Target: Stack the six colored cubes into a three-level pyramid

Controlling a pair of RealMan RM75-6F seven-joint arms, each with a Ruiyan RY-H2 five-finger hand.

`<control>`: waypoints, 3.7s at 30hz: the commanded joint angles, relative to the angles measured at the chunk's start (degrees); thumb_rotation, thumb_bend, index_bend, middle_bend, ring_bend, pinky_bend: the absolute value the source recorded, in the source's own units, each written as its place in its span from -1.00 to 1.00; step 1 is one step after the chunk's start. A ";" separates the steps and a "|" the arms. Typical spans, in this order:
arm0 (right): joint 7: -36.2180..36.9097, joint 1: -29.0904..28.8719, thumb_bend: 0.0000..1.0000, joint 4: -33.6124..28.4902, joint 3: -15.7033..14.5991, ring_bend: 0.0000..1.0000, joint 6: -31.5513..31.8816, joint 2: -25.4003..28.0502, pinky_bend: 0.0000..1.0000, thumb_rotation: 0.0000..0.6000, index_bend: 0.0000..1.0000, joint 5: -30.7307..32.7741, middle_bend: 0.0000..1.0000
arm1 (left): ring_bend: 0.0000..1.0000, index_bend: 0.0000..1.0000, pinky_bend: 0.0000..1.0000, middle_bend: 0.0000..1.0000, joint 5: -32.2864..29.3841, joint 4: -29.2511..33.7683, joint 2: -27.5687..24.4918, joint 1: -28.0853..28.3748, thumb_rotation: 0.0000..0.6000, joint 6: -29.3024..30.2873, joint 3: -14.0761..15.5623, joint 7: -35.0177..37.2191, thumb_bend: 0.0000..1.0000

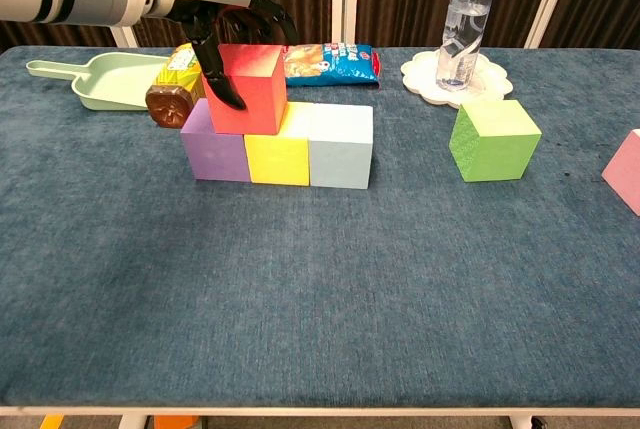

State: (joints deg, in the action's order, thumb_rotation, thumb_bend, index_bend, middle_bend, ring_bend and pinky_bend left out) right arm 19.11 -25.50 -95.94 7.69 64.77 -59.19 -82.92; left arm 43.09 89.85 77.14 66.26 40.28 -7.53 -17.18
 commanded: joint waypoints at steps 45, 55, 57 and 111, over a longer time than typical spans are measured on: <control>-14.38 -13.28 -0.76 12.25 0.94 -1.00 -19.28 -13.56 -1.00 1.00 -1.00 9.94 -0.75 | -0.45 -0.73 -0.68 -0.55 27.50 7.53 -8.88 -32.89 1.00 31.97 5.54 16.99 -0.81; -16.39 -15.79 -0.76 17.87 0.92 -1.00 -23.02 -17.79 -1.00 1.00 -1.00 13.07 -0.70 | -0.45 -0.73 -0.68 -0.54 28.82 7.28 -8.28 -34.07 1.00 29.88 4.21 17.37 -0.81; -16.33 -16.19 -0.76 19.03 0.89 -1.00 -23.24 -18.83 -1.00 1.00 -1.00 12.88 -0.67 | -0.45 -0.73 -0.68 -0.54 28.78 7.27 -8.24 -34.23 1.00 29.58 3.84 17.48 -0.81; -52.05 -38.80 -0.51 -3.91 10.31 -0.92 -3.32 -28.53 -1.00 1.00 -1.00 59.34 -0.14 | -0.45 -0.73 -0.68 -0.54 34.08 5.00 -6.17 -39.23 1.00 28.50 0.66 23.55 -0.82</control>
State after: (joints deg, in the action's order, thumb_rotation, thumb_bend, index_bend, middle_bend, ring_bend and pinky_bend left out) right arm -32.54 -64.03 -100.03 18.01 61.12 -87.34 -24.02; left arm 77.07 94.91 70.98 27.10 68.75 -6.90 6.26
